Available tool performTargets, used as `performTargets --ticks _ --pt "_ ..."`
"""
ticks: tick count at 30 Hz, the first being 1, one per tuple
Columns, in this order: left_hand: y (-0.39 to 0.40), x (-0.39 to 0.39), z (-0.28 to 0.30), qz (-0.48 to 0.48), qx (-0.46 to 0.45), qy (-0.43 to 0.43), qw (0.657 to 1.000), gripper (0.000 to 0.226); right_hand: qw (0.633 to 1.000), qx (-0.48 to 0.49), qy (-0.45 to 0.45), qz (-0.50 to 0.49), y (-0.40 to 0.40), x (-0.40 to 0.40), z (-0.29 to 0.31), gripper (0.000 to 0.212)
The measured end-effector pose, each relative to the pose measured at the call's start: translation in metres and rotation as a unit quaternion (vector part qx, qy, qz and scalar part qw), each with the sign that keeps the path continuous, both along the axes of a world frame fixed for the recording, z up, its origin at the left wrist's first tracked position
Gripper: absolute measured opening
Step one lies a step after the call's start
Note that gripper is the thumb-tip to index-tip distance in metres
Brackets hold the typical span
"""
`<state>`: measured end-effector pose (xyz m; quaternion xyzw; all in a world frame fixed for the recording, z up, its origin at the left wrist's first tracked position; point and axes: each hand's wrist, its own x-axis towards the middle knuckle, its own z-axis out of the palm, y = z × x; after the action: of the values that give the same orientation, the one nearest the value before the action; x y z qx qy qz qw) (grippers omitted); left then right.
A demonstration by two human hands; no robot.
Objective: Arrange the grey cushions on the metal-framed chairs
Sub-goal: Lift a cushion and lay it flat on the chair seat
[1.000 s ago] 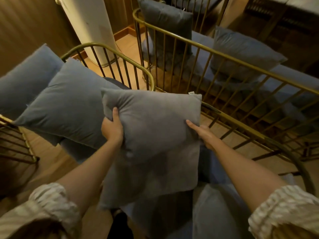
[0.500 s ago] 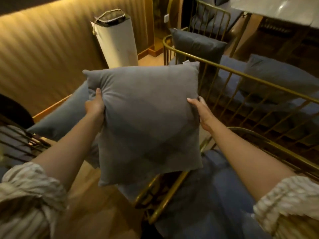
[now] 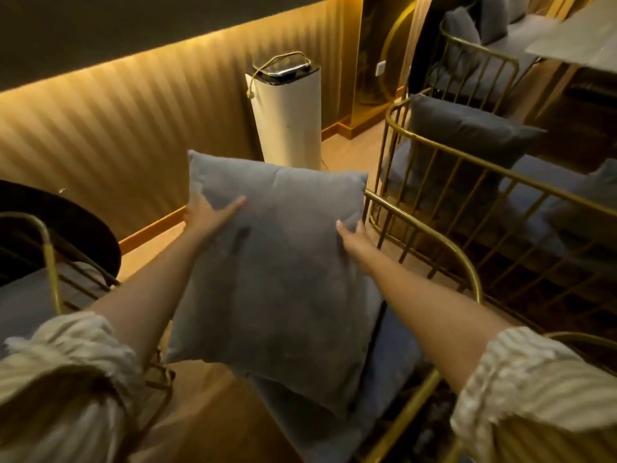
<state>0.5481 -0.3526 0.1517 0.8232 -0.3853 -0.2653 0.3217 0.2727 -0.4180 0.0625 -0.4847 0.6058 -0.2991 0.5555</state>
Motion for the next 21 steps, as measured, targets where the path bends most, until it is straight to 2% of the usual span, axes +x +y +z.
performTargets --ticks 2,4,9,13,18,21 --pt "0.006 0.000 -0.043 -0.104 0.093 -0.133 0.981 0.123 0.983 0.027 0.137 0.121 0.011 0.015 -0.022 0.090" --pt "0.018 -0.010 -0.078 -0.149 0.134 -0.222 0.954 0.105 0.953 0.006 0.235 0.192 0.021 0.021 -0.036 0.091" --pt "0.035 -0.018 -0.102 -0.126 0.108 -0.277 0.946 0.089 0.955 -0.027 0.212 0.206 0.031 0.005 -0.040 0.090" --pt "0.044 -0.036 -0.094 -0.101 0.046 -0.285 0.952 0.081 0.976 -0.038 0.154 0.148 0.050 -0.028 -0.037 0.089" --pt "0.047 -0.106 -0.086 -0.222 -0.016 -0.270 0.937 0.069 0.983 -0.039 0.176 0.046 0.101 -0.105 -0.029 0.083" --pt "0.049 -0.180 -0.088 -0.326 -0.013 -0.240 0.914 0.069 0.980 -0.019 0.198 -0.001 0.140 -0.176 -0.023 0.077"
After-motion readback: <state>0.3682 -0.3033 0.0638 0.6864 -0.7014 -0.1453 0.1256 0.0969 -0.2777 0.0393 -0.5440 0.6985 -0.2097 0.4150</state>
